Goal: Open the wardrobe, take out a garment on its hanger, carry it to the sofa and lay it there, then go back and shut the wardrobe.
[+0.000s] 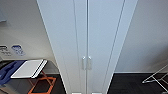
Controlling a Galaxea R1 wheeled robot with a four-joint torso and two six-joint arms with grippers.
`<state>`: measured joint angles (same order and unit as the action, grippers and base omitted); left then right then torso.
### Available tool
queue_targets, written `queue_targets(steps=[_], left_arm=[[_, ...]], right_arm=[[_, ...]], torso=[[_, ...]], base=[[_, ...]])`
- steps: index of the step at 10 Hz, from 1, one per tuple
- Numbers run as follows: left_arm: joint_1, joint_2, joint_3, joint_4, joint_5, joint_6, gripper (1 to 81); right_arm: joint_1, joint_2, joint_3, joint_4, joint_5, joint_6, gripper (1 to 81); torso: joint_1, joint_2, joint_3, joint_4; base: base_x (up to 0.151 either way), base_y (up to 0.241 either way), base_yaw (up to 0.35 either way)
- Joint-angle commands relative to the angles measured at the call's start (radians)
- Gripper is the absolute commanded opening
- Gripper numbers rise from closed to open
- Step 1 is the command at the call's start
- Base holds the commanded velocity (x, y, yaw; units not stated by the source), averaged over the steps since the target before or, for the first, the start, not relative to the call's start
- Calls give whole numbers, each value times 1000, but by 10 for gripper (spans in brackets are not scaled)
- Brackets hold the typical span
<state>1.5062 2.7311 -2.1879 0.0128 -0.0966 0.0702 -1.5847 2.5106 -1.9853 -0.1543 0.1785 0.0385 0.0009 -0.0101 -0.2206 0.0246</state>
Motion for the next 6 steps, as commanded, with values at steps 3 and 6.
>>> queue_targets(steps=[3, 6], left_arm=[[-19, -16, 22, 12, 64, 0, 811], [-19, -16, 22, 12, 64, 0, 811]], right_arm=[[19, -25, 4, -13, -59, 0, 811], [25, 1, -21, -16, -76, 0, 811]], torso=[[0, 0, 0, 0], [0, 0, 0, 0]], base=[[94, 0, 0], [94, 0, 0]])
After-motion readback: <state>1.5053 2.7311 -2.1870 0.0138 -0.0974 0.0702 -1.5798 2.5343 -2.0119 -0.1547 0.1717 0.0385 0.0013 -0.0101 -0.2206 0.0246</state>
